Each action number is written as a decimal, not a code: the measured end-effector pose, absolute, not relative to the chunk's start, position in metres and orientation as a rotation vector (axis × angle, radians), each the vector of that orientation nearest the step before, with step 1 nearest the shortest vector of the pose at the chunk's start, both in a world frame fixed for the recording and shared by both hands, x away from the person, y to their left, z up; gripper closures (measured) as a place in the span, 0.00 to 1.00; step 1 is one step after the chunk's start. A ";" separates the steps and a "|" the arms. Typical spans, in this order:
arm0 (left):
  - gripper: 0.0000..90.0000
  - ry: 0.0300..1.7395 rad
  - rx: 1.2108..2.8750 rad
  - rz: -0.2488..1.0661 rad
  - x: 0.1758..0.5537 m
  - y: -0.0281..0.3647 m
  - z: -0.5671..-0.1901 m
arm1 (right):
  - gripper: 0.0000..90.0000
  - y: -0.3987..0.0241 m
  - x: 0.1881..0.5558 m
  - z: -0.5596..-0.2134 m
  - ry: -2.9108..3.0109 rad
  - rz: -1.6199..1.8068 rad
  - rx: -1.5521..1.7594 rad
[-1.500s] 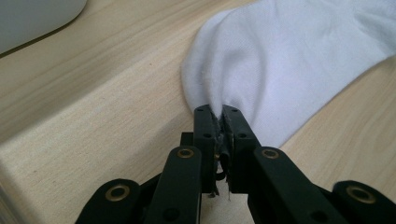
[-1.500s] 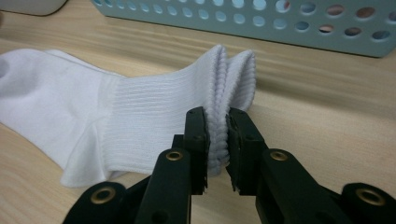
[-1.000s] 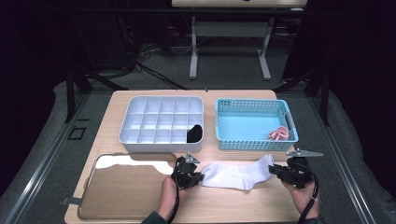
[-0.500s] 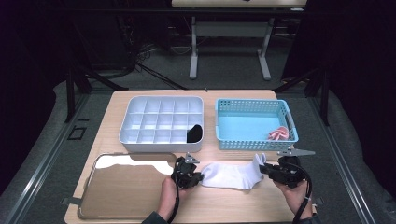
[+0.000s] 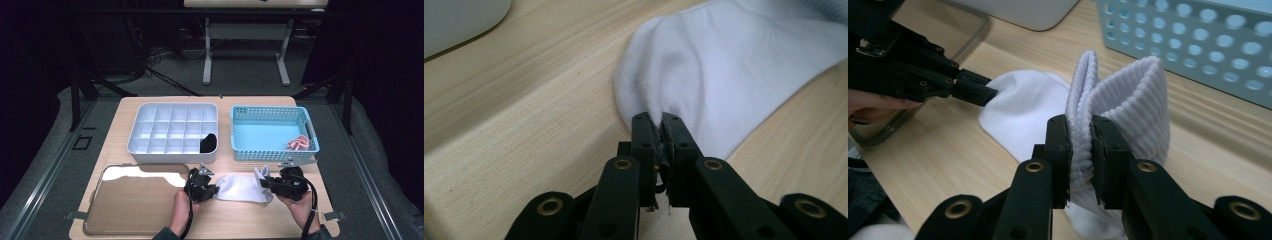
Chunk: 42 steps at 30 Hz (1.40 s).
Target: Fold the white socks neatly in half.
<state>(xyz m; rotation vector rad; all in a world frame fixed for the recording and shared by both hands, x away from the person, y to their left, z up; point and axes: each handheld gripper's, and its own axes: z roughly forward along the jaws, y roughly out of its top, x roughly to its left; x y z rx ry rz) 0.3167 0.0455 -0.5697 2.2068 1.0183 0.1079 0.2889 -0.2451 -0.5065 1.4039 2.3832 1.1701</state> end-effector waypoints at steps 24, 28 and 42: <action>0.95 1.045 2.183 0.056 0.317 0.042 -0.571 | 0.88 -0.171 0.303 -0.520 2.598 1.108 1.229; 0.95 1.043 2.183 0.051 0.317 0.040 -0.571 | 0.88 -0.162 0.305 -0.526 2.613 1.090 1.218; 0.95 1.038 2.192 0.047 0.317 0.040 -0.571 | 0.87 -0.141 0.310 -0.544 2.654 0.983 1.171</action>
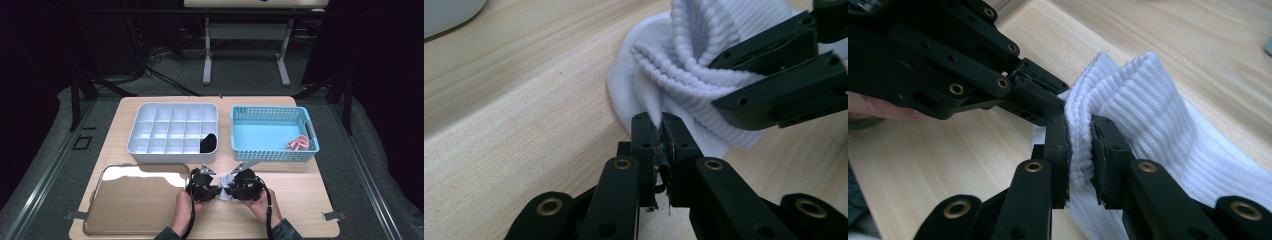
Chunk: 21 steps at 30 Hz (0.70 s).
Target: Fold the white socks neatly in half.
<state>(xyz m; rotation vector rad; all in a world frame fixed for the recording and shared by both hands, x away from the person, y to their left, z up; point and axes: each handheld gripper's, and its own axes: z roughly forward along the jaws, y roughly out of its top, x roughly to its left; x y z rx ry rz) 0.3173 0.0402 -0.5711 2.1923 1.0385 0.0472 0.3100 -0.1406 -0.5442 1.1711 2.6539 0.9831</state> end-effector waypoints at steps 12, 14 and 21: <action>0.77 1.061 2.162 0.059 0.317 0.048 -0.567 | 0.46 -0.150 0.302 -0.536 2.615 1.082 1.162; 0.72 1.074 2.147 0.064 0.316 0.051 -0.564 | 0.39 -0.159 0.300 -0.531 2.588 1.116 1.172; 0.68 1.067 2.119 0.101 0.314 0.061 -0.553 | 0.37 -0.201 0.298 -0.522 2.463 1.166 1.296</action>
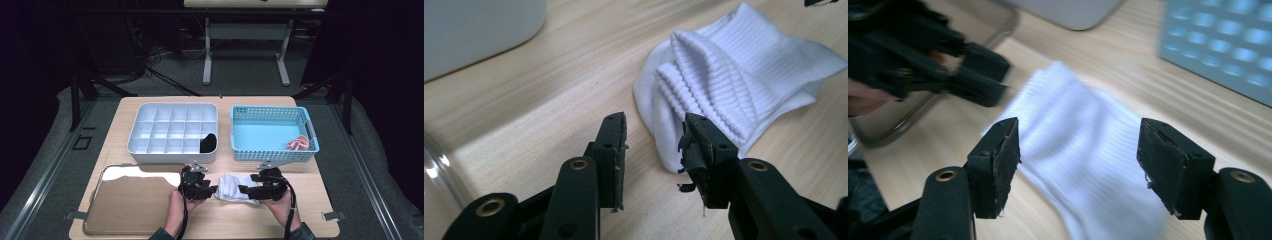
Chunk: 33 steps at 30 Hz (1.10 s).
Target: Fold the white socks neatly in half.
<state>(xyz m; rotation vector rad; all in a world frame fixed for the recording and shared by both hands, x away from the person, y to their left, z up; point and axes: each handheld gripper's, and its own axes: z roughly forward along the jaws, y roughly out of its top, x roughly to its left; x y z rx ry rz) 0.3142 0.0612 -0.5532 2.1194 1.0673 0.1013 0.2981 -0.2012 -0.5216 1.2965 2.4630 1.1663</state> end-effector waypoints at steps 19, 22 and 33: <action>0.80 0.849 2.188 0.128 0.309 0.029 -0.528 | 0.46 -0.246 0.301 -0.552 2.332 1.093 1.594; 0.81 0.851 2.221 0.127 0.310 0.026 -0.536 | 0.54 -0.243 0.304 -0.556 2.358 1.090 1.606; 0.87 0.873 2.269 0.156 0.308 0.026 -0.555 | 0.70 -0.233 0.305 -0.565 2.425 0.994 1.578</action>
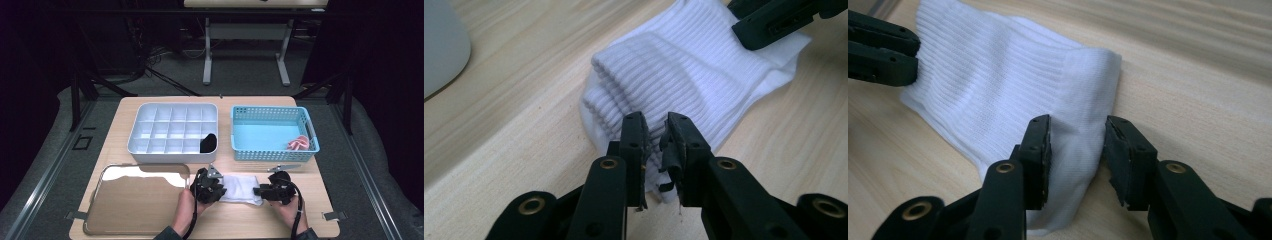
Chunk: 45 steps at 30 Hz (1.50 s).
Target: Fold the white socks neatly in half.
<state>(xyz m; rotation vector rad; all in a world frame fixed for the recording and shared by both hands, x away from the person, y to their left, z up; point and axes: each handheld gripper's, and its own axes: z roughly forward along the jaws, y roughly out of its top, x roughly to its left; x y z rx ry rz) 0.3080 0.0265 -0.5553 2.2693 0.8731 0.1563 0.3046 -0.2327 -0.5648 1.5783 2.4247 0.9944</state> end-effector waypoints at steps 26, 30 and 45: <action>0.97 0.912 2.220 0.112 0.311 0.026 -0.563 | 0.93 -0.246 0.298 -0.563 2.388 1.211 1.663; 0.97 0.912 2.221 0.113 0.311 0.023 -0.562 | 0.93 -0.248 0.296 -0.554 2.380 1.214 1.642; 0.97 0.909 2.220 0.106 0.313 0.016 -0.562 | 0.93 -0.239 0.292 -0.532 2.390 1.267 1.542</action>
